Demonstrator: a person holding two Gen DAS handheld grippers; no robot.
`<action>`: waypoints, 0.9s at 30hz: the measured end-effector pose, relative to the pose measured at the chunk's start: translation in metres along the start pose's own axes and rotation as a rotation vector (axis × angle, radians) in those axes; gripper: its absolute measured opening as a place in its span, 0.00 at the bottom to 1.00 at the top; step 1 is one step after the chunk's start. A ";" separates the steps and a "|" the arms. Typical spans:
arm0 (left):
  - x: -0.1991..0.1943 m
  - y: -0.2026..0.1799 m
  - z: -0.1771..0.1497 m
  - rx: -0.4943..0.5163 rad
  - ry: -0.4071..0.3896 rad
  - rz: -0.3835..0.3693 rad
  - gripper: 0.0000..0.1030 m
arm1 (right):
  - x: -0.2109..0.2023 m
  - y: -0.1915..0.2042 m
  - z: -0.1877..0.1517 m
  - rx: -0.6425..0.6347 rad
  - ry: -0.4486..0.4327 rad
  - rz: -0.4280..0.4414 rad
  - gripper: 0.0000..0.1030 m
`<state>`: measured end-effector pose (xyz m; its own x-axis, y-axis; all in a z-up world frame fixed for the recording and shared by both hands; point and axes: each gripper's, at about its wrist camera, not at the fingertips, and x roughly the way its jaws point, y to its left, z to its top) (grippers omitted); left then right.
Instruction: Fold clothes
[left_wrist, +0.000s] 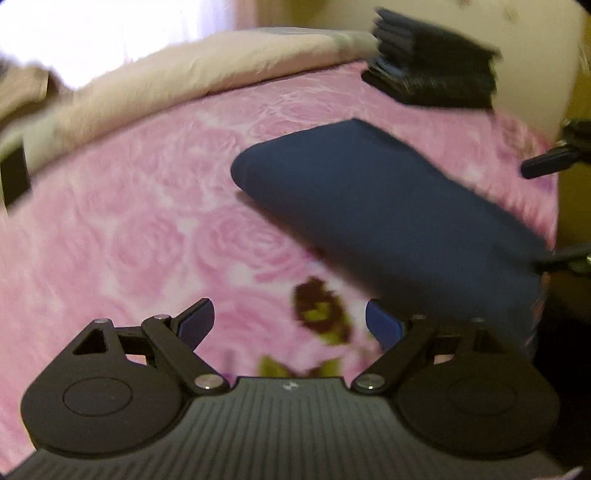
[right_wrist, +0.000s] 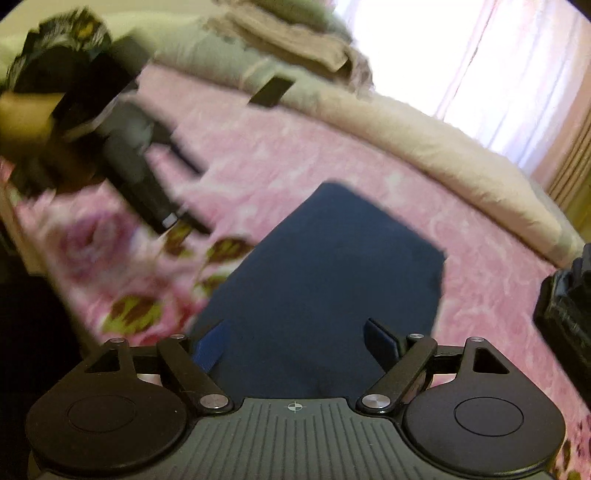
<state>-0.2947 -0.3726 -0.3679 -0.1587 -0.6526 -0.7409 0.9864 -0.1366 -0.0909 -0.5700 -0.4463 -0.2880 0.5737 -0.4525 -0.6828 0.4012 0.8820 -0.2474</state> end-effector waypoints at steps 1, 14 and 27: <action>0.002 0.004 0.003 -0.049 0.006 -0.031 0.85 | 0.007 -0.014 0.008 0.006 -0.008 0.003 0.80; 0.029 0.059 0.015 -0.455 0.113 -0.265 0.76 | 0.130 -0.089 0.118 -0.344 0.114 0.243 0.80; -0.001 -0.018 -0.012 -0.789 0.140 -0.184 0.76 | 0.157 -0.061 0.188 -1.148 0.412 0.808 0.80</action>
<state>-0.3119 -0.3601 -0.3736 -0.3652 -0.5648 -0.7400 0.6931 0.3657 -0.6212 -0.3700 -0.5962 -0.2510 0.0420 0.1012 -0.9940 -0.8146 0.5794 0.0246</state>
